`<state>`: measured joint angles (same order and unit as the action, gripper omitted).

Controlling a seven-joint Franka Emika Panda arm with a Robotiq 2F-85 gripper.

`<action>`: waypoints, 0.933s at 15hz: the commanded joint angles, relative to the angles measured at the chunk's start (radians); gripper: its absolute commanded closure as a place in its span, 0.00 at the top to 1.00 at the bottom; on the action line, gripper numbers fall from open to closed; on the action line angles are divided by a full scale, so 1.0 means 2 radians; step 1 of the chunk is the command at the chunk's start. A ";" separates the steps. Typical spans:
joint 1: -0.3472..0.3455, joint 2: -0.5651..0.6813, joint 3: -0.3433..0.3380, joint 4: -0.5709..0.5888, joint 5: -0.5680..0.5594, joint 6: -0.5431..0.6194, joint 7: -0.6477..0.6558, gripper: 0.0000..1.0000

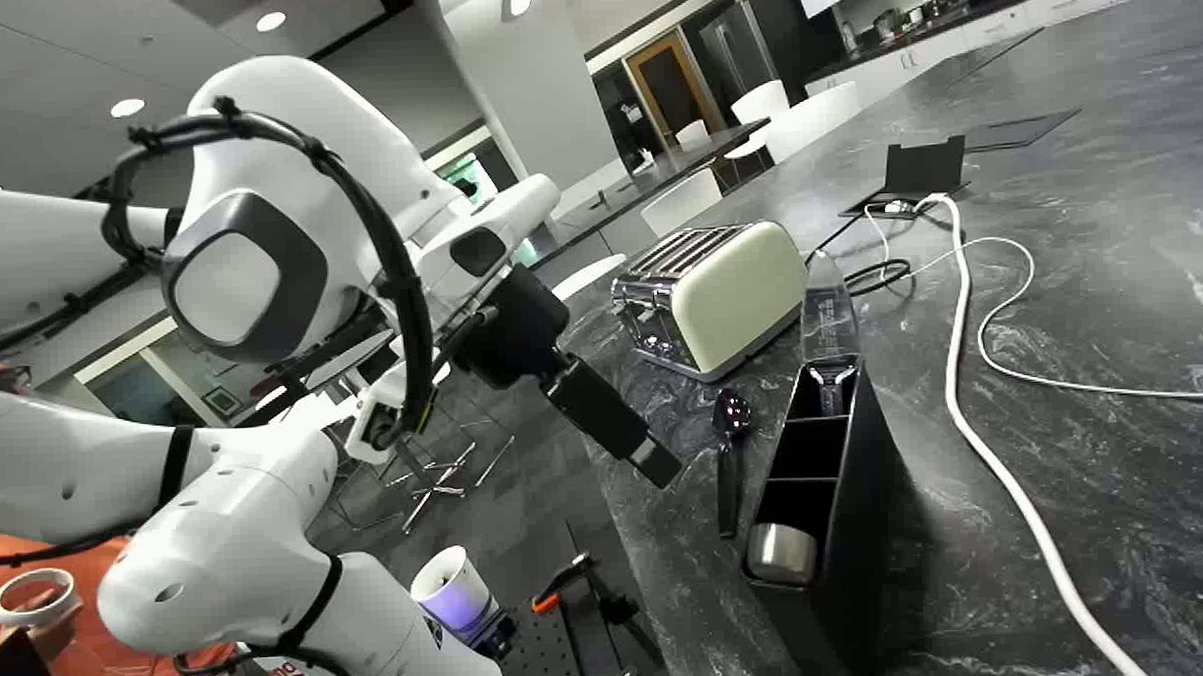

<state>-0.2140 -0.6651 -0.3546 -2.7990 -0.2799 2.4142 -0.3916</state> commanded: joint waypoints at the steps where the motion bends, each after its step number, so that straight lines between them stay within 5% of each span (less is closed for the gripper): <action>1: -0.007 0.001 0.008 0.000 0.007 -0.001 -0.005 1.00; 10: -0.007 0.002 0.008 0.000 0.007 -0.001 -0.005 1.00; 14: 0.014 -0.009 0.059 0.004 -0.028 0.001 -0.019 1.00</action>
<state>-0.2097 -0.6652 -0.3081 -2.7920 -0.3017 2.4143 -0.4062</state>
